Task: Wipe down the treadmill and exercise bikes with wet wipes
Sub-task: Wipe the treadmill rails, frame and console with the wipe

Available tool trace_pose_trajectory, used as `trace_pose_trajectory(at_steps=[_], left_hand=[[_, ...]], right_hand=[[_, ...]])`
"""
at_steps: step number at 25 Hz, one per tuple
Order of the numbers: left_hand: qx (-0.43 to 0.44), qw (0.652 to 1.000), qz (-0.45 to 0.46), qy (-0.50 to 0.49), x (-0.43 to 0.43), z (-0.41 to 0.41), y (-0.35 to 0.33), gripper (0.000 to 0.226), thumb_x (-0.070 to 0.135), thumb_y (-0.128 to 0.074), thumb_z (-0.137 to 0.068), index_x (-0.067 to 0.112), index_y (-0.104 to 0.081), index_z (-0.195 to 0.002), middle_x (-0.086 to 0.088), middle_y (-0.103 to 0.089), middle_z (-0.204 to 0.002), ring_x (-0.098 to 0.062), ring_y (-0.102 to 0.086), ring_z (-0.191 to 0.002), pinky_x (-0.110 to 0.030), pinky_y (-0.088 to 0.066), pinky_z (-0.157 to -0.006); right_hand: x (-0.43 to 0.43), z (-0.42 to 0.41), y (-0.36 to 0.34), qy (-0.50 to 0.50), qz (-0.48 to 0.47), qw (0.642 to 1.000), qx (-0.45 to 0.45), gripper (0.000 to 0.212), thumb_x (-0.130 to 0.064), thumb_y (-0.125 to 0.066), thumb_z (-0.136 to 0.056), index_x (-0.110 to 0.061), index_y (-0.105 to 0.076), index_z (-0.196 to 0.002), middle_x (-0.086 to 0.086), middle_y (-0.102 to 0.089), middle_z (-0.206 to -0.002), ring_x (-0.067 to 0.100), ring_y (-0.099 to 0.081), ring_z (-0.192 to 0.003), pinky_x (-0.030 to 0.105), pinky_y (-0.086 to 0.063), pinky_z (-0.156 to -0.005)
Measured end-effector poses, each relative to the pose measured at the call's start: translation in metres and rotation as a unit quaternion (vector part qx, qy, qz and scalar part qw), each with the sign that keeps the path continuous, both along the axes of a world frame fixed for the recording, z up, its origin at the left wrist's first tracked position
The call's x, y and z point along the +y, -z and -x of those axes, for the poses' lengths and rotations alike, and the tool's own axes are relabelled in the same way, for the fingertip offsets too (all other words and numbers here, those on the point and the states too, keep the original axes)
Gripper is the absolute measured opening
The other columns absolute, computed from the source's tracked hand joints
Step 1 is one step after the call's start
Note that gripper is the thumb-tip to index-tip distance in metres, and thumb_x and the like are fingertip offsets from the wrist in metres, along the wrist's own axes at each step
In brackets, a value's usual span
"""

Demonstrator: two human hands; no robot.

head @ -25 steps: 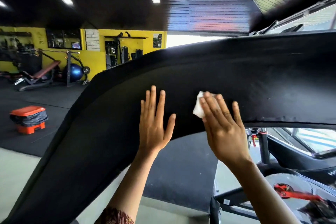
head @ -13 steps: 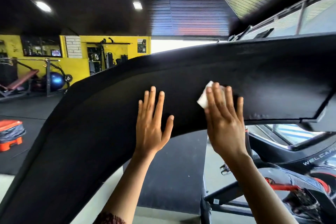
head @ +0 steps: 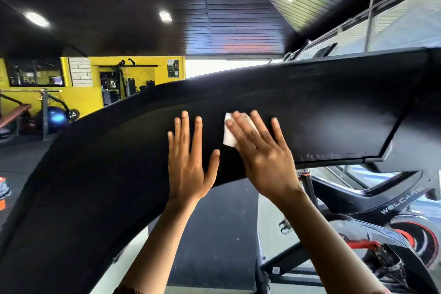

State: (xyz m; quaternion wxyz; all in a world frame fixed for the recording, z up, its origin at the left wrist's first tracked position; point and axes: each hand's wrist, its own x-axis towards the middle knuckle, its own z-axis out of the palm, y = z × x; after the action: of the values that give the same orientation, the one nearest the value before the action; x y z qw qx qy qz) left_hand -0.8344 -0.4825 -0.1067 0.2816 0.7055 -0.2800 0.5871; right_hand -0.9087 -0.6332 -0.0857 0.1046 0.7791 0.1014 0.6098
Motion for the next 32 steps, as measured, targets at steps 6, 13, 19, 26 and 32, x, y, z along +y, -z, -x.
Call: trace_pose_trajectory(at_steps=[6,13,19,26,32], left_hand=[[-0.041,0.998,-0.051,0.022,-0.037,0.019,-0.016,0.062,0.035,-0.044,-0.093,0.002,-0.033,-0.145,-0.019,-0.019,-0.154,-0.033,-0.016,-0.144,-0.036,-0.004,-0.119],[-0.068,0.993,-0.096,0.025,-0.088,0.041,-0.017,0.062,0.036,-0.044,-0.093,0.006,-0.035,-0.146,-0.02,-0.024,-0.154,-0.033,-0.019,-0.144,-0.038,-0.005,-0.118],[-0.062,0.995,-0.074,0.04,-0.119,0.05,-0.036,0.065,0.041,-0.042,-0.093,0.007,-0.031,-0.147,-0.022,-0.019,-0.155,-0.034,-0.014,-0.145,-0.039,0.001,-0.118],[-0.092,0.991,-0.087,0.043,-0.143,0.058,-0.046,0.066,0.039,-0.043,-0.092,0.003,-0.033,-0.146,-0.024,-0.021,-0.154,-0.035,-0.017,-0.143,-0.04,0.0,-0.118],[-0.117,0.985,-0.125,0.035,-0.155,0.062,-0.041,0.065,0.038,-0.042,-0.092,0.007,-0.033,-0.148,-0.018,-0.018,-0.155,-0.032,-0.017,-0.144,-0.038,-0.001,-0.118]], right_hand=[[-0.067,0.032,-0.005,0.003,-0.287,0.956,-0.055,0.049,-0.023,-0.032,-0.103,-0.017,-0.026,-0.15,0.003,-0.017,-0.158,0.024,-0.003,-0.147,0.049,-0.008,-0.118],[-0.108,0.051,0.034,0.011,-0.317,0.947,-0.058,0.049,-0.026,-0.032,-0.102,-0.017,-0.028,-0.15,-0.001,-0.015,-0.158,0.02,0.002,-0.148,0.046,-0.004,-0.119],[-0.106,0.045,-0.031,0.005,-0.131,0.99,-0.05,0.048,-0.036,-0.036,-0.101,-0.015,-0.04,-0.144,0.003,-0.033,-0.153,0.018,-0.01,-0.146,0.035,-0.009,-0.117],[-0.127,0.057,0.0,0.048,-0.326,0.938,-0.104,0.05,-0.027,-0.024,-0.104,-0.008,-0.023,-0.15,0.008,-0.017,-0.158,0.021,-0.004,-0.147,0.036,-0.004,-0.12],[-0.148,0.06,-0.029,0.058,-0.309,0.943,-0.113,0.05,-0.025,-0.026,-0.103,-0.008,-0.023,-0.15,0.008,-0.019,-0.158,0.02,-0.007,-0.147,0.031,-0.003,-0.118]])
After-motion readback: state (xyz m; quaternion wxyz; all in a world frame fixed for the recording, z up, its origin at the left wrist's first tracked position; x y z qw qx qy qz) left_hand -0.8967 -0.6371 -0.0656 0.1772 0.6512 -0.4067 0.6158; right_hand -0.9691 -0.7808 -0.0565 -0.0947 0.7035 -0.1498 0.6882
